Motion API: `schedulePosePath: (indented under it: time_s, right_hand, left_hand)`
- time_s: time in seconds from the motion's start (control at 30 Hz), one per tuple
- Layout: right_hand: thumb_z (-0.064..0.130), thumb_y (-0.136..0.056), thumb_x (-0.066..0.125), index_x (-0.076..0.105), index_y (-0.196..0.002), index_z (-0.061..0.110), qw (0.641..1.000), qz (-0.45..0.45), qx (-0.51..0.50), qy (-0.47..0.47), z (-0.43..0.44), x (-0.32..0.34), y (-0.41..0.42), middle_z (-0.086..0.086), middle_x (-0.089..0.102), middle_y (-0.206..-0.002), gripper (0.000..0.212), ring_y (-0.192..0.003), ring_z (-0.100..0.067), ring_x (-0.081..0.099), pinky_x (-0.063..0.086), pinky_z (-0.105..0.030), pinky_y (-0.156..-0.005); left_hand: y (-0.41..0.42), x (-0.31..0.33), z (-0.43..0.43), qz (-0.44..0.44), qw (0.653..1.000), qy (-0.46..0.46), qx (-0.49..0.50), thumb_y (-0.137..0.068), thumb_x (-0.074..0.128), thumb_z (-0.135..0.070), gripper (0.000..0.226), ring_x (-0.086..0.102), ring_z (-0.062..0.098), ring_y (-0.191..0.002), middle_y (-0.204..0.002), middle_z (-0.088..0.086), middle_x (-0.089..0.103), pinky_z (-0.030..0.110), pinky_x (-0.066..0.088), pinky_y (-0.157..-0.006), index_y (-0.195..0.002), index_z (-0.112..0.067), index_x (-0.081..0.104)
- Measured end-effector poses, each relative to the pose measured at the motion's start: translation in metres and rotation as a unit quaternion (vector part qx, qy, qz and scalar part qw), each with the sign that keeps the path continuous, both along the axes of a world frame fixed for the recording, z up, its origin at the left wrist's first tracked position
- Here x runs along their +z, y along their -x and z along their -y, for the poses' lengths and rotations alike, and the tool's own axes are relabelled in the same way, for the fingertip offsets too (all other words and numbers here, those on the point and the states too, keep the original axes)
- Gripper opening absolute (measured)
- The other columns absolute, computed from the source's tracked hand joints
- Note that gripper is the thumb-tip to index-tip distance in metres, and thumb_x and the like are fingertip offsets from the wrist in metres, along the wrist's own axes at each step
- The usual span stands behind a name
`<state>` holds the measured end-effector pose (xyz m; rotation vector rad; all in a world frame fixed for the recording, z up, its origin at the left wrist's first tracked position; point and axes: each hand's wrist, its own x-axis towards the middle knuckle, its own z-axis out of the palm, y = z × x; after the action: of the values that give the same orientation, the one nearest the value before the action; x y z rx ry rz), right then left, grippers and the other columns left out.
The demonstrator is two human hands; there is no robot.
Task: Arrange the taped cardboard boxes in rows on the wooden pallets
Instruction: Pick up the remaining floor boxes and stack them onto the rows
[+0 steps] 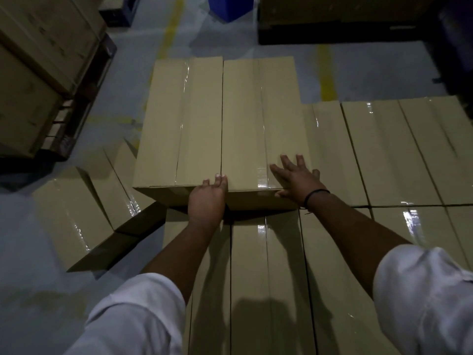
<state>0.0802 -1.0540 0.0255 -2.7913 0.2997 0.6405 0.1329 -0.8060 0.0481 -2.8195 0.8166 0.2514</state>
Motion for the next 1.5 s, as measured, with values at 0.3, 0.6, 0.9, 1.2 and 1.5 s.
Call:
schedulePosePath:
  time_s: [0.3, 0.6, 0.9, 1.2, 1.5]
  right_hand:
    - [0.045, -0.092, 0.07, 0.011, -0.16, 0.043, 1.0, 0.001, 0.0, 0.008, 0.003, -0.003, -0.005, 0.006, -0.009, -0.17, 0.089, -0.155, -0.035, -0.013, 0.023, -0.07, -0.114]
    - [0.045, -0.091, 0.071, 0.012, -0.159, 0.044, 1.0, 0.004, 0.005, 0.011, 0.004, -0.006, -0.008, 0.005, -0.006, -0.17, 0.09, -0.155, -0.036, -0.011, 0.021, -0.072, -0.114]
    - [0.038, -0.093, 0.07, 0.006, -0.161, 0.04, 0.999, 0.001, 0.025, 0.045, 0.002, -0.003, -0.003, 0.001, -0.013, -0.17, 0.093, -0.155, -0.037, -0.01, 0.016, -0.069, -0.119]
    - [0.046, -0.1, 0.055, 0.011, -0.162, 0.032, 0.996, 0.065, 0.02, 0.054, -0.087, 0.04, 0.092, -0.009, -0.022, -0.168, 0.077, -0.154, -0.04, -0.013, 0.002, -0.065, -0.122]
    - [0.045, -0.102, 0.051, 0.015, -0.162, 0.031, 0.995, 0.082, 0.016, 0.05, -0.188, 0.116, 0.155, -0.007, -0.018, -0.169, 0.071, -0.155, -0.037, -0.013, 0.003, -0.061, -0.124]
  left_hand:
    - [-0.001, -0.003, 0.004, 0.024, 1.0, 0.0, -0.006, -0.101, 0.056, -0.01, 0.07, 0.051, 0.028, -0.138, -0.164, 0.007, 0.034, 0.038, 0.051, -0.099, -0.161, -0.014, 0.02]
    - [0.001, -0.011, 0.005, 0.043, 0.999, 0.002, -0.01, -0.101, 0.056, -0.008, 0.072, 0.05, 0.03, -0.138, -0.165, 0.01, 0.032, 0.038, 0.049, -0.102, -0.162, -0.012, 0.017]
    - [0.005, -0.022, 0.0, 0.03, 1.0, -0.002, 0.0, -0.099, 0.059, -0.01, 0.073, 0.048, 0.03, -0.14, -0.164, 0.009, 0.033, 0.039, 0.048, -0.101, -0.161, -0.012, 0.019]
    - [0.049, -0.006, -0.041, 0.042, 0.996, 0.075, -0.025, -0.101, 0.057, -0.026, 0.068, 0.025, 0.035, -0.154, -0.164, 0.01, 0.034, 0.049, 0.007, -0.127, -0.16, -0.011, 0.027]
    - [0.161, 0.064, -0.135, 0.004, 0.987, 0.158, -0.003, -0.096, 0.067, -0.038, 0.044, 0.052, 0.029, -0.138, -0.139, 0.001, 0.065, 0.052, 0.017, -0.124, -0.137, -0.021, 0.064]
